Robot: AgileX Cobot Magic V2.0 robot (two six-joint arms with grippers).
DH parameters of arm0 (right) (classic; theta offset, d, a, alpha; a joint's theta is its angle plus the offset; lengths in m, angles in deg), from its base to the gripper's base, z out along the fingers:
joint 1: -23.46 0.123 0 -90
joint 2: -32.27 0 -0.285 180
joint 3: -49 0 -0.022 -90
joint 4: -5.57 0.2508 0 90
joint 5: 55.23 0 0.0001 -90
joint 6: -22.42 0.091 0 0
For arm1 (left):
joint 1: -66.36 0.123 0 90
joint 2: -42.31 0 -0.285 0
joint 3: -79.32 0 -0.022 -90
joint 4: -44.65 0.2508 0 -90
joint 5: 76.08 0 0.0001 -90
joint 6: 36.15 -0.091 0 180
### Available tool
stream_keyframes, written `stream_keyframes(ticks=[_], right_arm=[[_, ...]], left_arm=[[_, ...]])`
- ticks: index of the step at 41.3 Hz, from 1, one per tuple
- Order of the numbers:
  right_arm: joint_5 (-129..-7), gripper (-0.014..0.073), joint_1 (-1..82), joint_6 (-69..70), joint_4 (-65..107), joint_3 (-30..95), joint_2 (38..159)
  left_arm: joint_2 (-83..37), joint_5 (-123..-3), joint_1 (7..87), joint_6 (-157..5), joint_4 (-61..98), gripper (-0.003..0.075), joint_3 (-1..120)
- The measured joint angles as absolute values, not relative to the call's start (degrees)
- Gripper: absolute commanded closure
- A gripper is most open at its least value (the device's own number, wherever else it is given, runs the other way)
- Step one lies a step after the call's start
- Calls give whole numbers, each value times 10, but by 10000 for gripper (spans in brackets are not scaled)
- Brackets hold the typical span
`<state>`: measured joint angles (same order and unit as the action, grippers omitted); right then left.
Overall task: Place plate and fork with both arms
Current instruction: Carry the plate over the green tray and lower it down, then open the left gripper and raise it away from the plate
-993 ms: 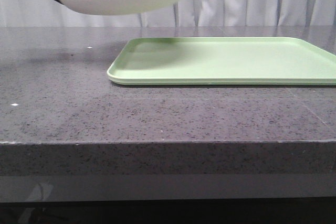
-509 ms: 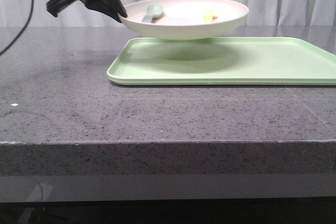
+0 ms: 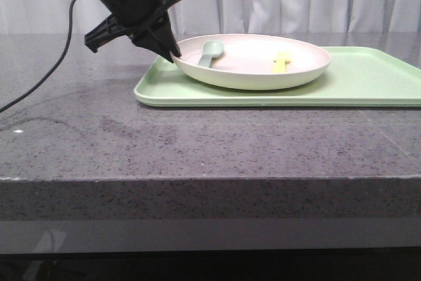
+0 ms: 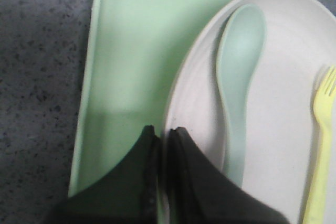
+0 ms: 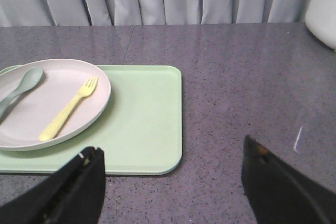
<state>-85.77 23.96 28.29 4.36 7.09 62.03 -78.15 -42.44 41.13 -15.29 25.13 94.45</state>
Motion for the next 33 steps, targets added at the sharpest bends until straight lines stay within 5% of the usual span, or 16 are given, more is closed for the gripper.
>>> stream_keyframes(ticks=[14,33], right_arm=[[-858,32,240,283,44,71,620],[-858,32,240,283,44,71,620]], left_arm=[[-782,-429,410,-149,236,364,945],[-686,-356,412,-264,317,353,947]])
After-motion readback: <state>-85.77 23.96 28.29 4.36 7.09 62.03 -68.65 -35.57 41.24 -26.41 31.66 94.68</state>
